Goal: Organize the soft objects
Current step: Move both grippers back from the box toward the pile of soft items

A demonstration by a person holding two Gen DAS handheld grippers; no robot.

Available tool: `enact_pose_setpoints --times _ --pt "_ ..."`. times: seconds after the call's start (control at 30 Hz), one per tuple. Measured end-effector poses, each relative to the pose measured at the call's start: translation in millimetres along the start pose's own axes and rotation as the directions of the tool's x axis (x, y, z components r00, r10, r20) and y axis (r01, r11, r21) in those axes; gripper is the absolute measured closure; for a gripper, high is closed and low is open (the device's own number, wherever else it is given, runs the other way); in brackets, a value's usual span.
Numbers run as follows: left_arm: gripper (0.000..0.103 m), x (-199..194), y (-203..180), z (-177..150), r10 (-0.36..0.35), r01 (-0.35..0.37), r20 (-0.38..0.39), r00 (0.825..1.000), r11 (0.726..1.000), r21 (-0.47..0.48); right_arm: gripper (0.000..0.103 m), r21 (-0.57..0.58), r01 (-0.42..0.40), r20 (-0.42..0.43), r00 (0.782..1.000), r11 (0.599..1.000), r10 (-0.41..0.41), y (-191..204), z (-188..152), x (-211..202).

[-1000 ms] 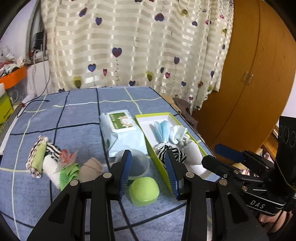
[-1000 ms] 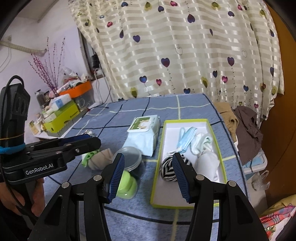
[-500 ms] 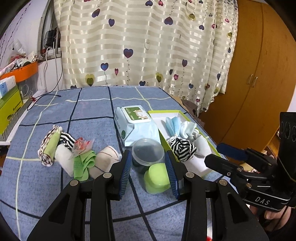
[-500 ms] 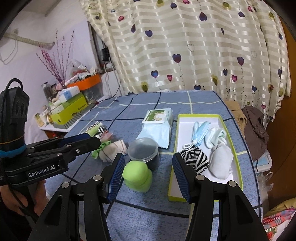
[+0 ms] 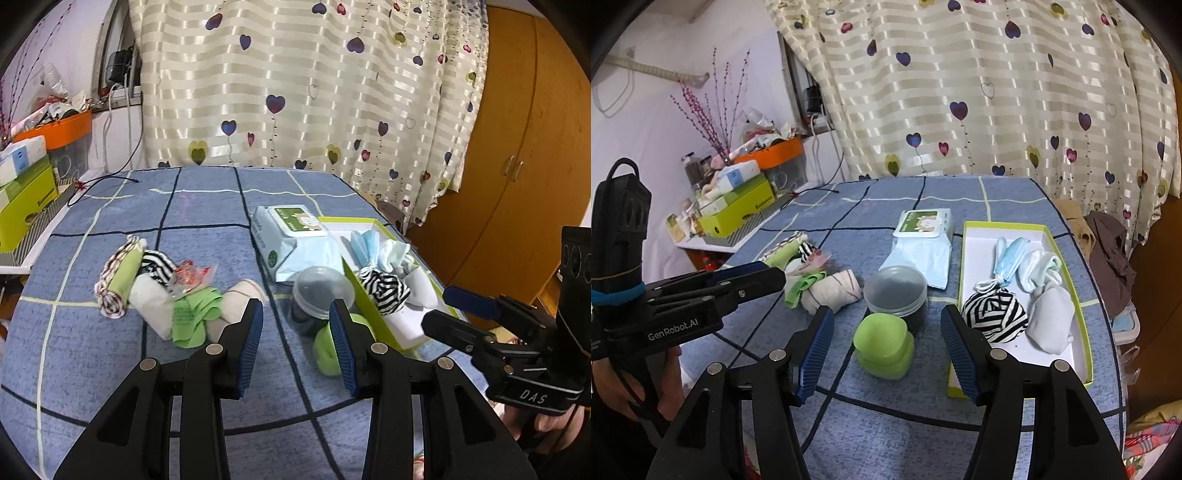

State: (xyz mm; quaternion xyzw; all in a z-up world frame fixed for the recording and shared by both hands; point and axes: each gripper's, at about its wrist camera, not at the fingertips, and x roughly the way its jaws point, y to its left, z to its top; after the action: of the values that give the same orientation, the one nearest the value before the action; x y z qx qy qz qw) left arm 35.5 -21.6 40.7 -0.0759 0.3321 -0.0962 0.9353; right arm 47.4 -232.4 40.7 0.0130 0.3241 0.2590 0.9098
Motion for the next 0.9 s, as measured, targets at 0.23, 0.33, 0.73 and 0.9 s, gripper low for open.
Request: enact_pose_setpoints --times 0.23,0.33,0.73,0.9 --pt "0.064 0 17 -9 0.001 -0.001 -0.010 1.000 1.000 -0.024 0.042 -0.012 -0.017 -0.014 1.000 1.000 0.017 6 -2 7" --pt "0.064 -1 23 -15 0.012 -0.013 -0.015 1.000 1.000 -0.025 0.042 -0.014 -0.022 -0.019 1.000 1.000 0.022 8 -3 10" --pt "0.064 4 49 -42 0.047 -0.050 -0.061 0.997 0.997 -0.051 0.042 -0.045 -0.061 -0.055 0.997 0.997 0.058 24 -7 25" --pt "0.064 3 65 -40 0.066 -0.070 -0.054 0.996 0.994 -0.080 0.042 -0.049 -0.065 -0.063 0.996 0.997 0.061 28 -7 29"
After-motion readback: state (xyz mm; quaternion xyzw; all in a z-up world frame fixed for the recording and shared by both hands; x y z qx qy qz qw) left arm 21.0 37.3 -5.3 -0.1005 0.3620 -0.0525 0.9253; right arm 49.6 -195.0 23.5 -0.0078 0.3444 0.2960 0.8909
